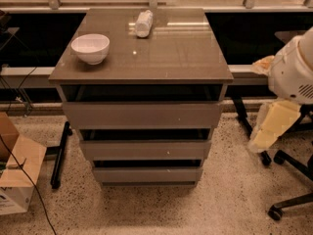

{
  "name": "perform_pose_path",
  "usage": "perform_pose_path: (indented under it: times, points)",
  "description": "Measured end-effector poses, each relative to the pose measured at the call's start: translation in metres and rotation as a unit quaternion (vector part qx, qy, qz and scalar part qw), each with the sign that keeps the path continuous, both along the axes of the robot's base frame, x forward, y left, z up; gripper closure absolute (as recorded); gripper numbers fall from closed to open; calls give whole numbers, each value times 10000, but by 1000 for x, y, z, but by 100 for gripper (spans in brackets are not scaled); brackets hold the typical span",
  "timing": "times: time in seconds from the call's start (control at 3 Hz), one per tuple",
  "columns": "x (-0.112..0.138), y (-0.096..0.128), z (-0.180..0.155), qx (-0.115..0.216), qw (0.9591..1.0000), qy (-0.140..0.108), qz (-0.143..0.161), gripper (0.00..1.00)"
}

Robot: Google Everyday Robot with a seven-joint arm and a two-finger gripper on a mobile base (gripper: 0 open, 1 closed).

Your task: Open bottom drawer

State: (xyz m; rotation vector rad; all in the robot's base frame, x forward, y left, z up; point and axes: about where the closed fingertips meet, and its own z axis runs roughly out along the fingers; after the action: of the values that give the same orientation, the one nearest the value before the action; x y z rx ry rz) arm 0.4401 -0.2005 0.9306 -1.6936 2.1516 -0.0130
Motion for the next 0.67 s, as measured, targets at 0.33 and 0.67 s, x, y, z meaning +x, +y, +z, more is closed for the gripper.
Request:
perform_pose_path:
  times: [0.33, 0.67]
  points:
    - [4, 16, -62, 733, 9967, 314, -165, 0]
    - [6, 20, -65, 830, 9959, 304, -195, 0]
